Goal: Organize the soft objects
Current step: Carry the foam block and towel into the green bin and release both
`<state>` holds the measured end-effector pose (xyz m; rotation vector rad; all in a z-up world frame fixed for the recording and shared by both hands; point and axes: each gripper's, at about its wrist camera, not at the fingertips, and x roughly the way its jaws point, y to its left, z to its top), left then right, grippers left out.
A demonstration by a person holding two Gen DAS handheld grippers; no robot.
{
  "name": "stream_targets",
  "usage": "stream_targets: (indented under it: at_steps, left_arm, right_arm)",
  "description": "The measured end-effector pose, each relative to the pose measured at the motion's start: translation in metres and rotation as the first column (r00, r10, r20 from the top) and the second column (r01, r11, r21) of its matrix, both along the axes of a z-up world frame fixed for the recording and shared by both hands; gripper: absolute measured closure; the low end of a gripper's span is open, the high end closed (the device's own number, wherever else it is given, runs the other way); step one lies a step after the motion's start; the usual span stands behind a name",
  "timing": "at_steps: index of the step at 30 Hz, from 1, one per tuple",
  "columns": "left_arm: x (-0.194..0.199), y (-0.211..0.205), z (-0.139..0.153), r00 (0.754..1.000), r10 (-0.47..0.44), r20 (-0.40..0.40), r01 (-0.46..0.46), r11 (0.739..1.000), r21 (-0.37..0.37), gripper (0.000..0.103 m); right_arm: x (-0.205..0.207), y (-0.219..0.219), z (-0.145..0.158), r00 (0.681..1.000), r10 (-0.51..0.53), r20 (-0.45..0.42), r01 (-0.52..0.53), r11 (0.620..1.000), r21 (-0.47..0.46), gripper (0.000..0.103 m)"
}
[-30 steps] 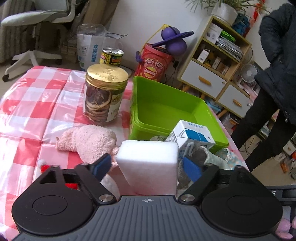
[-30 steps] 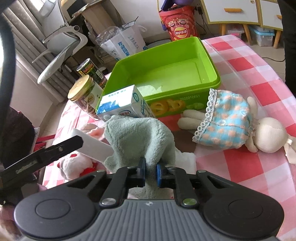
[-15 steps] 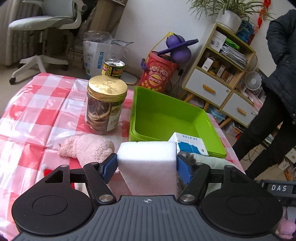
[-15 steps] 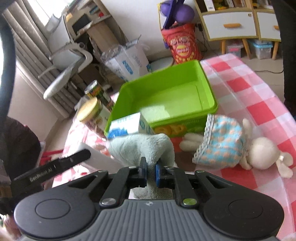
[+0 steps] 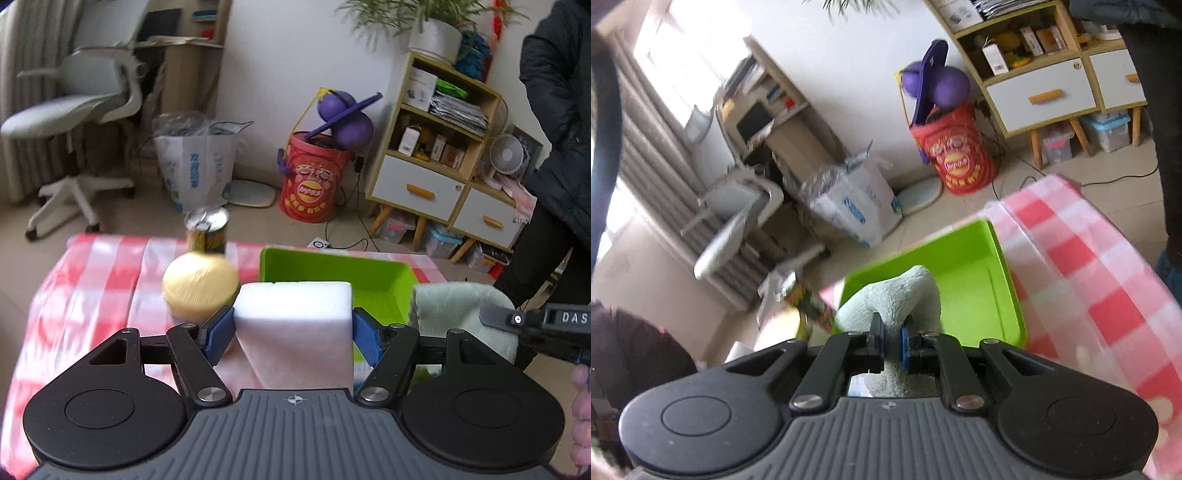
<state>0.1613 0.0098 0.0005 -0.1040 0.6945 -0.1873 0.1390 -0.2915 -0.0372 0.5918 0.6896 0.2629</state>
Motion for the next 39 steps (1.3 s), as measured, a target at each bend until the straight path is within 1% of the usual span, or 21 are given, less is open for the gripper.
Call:
stream_targets:
  at_steps: [4,7,9,11,13,16,18,20,25,27,28,29,30,32,37,39]
  left_arm:
    - [0.034,-0.02,-0.001,0.998,-0.048,-0.027,0.05,0.998,0.046,0.036]
    - [0.06,-0.035,-0.012,0.993,-0.091,-0.079,0.099,0.99,0.098,0.036]
    - [0.076,-0.045,-0.021,0.985,-0.118,-0.125,0.135,0.982,0.132,0.036]
    - [0.093,-0.054,-0.032,0.975,-0.129,-0.18,0.157,0.975,0.155,0.036]
    - [0.106,-0.058,-0.043,0.964,-0.132,-0.232,0.171,0.973,0.156,0.036]
    - [0.123,-0.065,-0.061,0.94,-0.135,-0.314,0.191,0.969,0.155,0.035]
    - [0.131,-0.07,-0.071,0.928,-0.133,-0.348,0.203,0.964,0.174,0.035]
    - [0.135,-0.072,-0.075,0.928,-0.132,-0.35,0.207,0.96,0.187,0.034]
    - [0.139,-0.073,-0.077,0.936,-0.125,-0.33,0.191,0.966,0.174,0.031]
    - [0.14,-0.075,-0.076,0.939,-0.129,-0.319,0.189,0.968,0.167,0.027]
    - [0.14,-0.076,-0.076,0.942,-0.124,-0.313,0.182,0.969,0.165,0.025]
    - [0.14,-0.076,-0.075,0.946,-0.119,-0.303,0.174,0.971,0.163,0.022]
    - [0.138,-0.075,-0.073,0.951,-0.118,-0.287,0.168,0.973,0.158,0.021]
    - [0.136,-0.073,-0.07,0.955,-0.128,-0.267,0.171,0.974,0.145,0.017]
    - [0.129,-0.067,-0.062,0.964,-0.121,-0.238,0.154,0.98,0.124,0.014]
    - [0.123,-0.063,-0.057,0.967,-0.12,-0.225,0.147,0.983,0.107,0.011]
  right_arm:
    - [0.027,-0.002,-0.007,1.0,-0.021,0.001,0.021,0.999,0.027,0.103]
    - [0.043,-0.002,-0.022,1.0,-0.013,-0.01,0.013,0.998,0.063,0.103]
    - [0.05,0.001,-0.035,1.0,0.004,-0.026,-0.002,0.998,0.065,0.103]
    - [0.055,0.003,-0.044,0.999,0.012,-0.046,-0.01,0.999,0.054,0.103]
    - [0.058,0.005,-0.055,0.998,0.024,-0.062,-0.021,0.999,0.049,0.103]
    - [0.062,0.005,-0.064,0.997,0.033,-0.069,-0.029,0.999,0.046,0.103]
    - [0.064,0.005,-0.069,0.997,0.037,-0.073,-0.034,0.998,0.046,0.103]
    - [0.066,0.006,-0.073,0.996,0.043,-0.078,-0.04,0.998,0.041,0.103]
    - [0.069,0.008,-0.082,0.994,0.053,-0.096,-0.05,0.998,0.029,0.103]
    - [0.07,0.01,-0.084,0.992,0.062,-0.106,-0.059,0.998,0.034,0.103]
    - [0.07,0.011,-0.083,0.991,0.067,-0.112,-0.063,0.997,0.039,0.1]
    - [0.07,0.011,-0.083,0.99,0.075,-0.115,-0.071,0.997,0.043,0.087]
    - [0.07,0.012,-0.083,0.99,0.08,-0.113,-0.075,0.996,0.045,0.072]
    - [0.067,0.014,-0.079,0.993,0.078,-0.092,-0.074,0.996,0.039,0.059]
    - [0.065,0.022,-0.071,0.992,0.096,-0.082,-0.097,0.995,-0.008,0.058]
    - [0.064,0.024,-0.067,0.992,0.097,-0.08,-0.1,0.994,-0.034,0.054]
